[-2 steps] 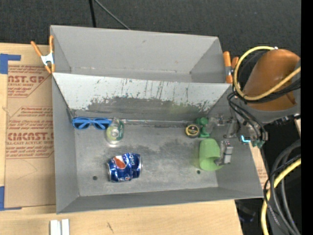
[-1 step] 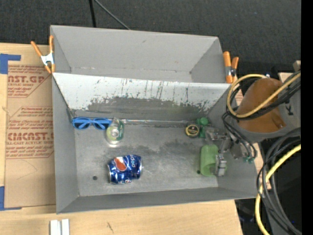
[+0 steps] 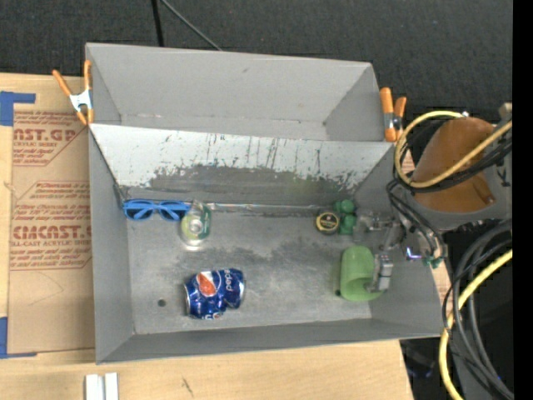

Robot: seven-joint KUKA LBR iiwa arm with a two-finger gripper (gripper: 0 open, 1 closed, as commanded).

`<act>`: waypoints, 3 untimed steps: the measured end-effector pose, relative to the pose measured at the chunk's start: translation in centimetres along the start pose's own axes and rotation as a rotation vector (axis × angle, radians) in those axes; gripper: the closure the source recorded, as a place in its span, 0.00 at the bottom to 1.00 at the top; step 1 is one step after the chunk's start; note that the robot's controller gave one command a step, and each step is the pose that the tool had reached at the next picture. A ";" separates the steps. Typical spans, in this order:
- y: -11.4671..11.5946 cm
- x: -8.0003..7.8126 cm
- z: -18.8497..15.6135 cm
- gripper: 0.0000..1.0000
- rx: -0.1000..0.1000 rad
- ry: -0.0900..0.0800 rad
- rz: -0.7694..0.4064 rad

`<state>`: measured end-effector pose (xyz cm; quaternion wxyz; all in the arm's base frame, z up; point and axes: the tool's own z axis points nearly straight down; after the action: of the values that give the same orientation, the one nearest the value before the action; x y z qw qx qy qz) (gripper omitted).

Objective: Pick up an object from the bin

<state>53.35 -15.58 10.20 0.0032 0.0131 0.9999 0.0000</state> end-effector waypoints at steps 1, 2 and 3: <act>0.2 0.0 -0.3 0.00 0.000 0.005 -0.029; 0.0 -0.9 3.0 0.00 -0.002 0.009 -0.272; 0.3 0.3 3.1 0.00 -0.001 0.004 -0.488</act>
Offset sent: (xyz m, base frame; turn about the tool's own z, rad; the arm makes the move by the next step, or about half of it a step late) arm -0.0004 0.0007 0.0033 -0.0284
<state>53.09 -15.30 7.11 0.0010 -0.2290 0.9734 -0.0001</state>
